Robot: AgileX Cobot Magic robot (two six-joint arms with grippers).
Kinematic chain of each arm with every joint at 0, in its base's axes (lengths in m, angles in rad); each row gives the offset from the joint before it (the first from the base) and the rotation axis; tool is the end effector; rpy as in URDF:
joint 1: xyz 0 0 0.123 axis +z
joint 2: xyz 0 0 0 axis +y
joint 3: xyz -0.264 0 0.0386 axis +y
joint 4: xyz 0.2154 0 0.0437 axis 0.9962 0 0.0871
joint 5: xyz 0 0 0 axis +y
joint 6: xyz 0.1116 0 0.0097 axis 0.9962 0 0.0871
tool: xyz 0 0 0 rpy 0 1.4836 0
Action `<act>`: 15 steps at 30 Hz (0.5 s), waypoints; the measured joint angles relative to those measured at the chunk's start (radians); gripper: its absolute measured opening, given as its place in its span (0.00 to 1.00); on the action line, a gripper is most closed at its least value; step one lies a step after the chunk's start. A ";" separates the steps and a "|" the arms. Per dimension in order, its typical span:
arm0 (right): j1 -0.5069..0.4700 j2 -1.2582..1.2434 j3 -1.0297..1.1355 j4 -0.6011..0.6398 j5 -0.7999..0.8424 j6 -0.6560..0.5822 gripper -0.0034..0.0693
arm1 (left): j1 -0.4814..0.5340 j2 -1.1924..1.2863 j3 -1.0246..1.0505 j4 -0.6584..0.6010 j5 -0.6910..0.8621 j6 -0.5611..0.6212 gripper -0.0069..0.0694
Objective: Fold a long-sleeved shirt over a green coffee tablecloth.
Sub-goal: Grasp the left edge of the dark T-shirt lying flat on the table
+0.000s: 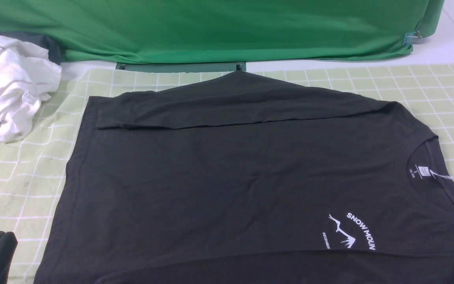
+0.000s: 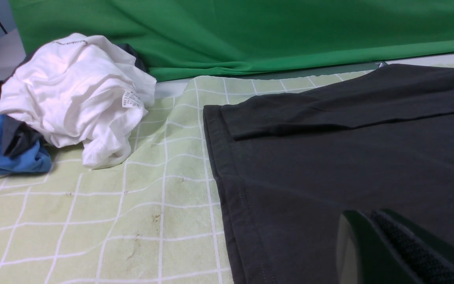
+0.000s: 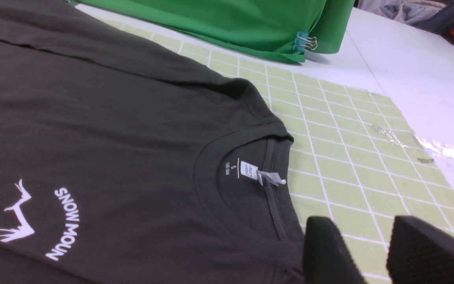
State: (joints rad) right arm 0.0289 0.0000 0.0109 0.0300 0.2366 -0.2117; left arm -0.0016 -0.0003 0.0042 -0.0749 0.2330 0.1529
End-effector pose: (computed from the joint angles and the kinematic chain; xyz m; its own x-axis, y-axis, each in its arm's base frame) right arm 0.0624 0.0026 0.1850 -0.1503 -0.1859 -0.9710 -0.0642 0.9819 -0.1781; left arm 0.0623 -0.0020 0.1877 -0.1466 0.0802 -0.9860 0.0305 0.9966 0.0765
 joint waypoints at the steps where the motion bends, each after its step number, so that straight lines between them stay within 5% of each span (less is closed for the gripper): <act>1: 0.000 0.000 0.000 0.000 0.000 0.000 0.38 | 0.000 0.000 0.000 0.000 0.000 0.000 0.11; 7: 0.000 0.000 0.000 0.000 0.000 0.000 0.38 | 0.000 0.000 0.000 0.085 -0.069 -0.002 0.11; 15: 0.000 0.000 0.000 0.006 -0.010 0.007 0.38 | 0.000 0.000 0.000 -0.228 -0.356 -0.164 0.11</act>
State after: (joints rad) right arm 0.0289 0.0000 0.0109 0.0364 0.2262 -0.2044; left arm -0.0016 0.0000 0.0042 -0.3030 -0.1234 -0.0111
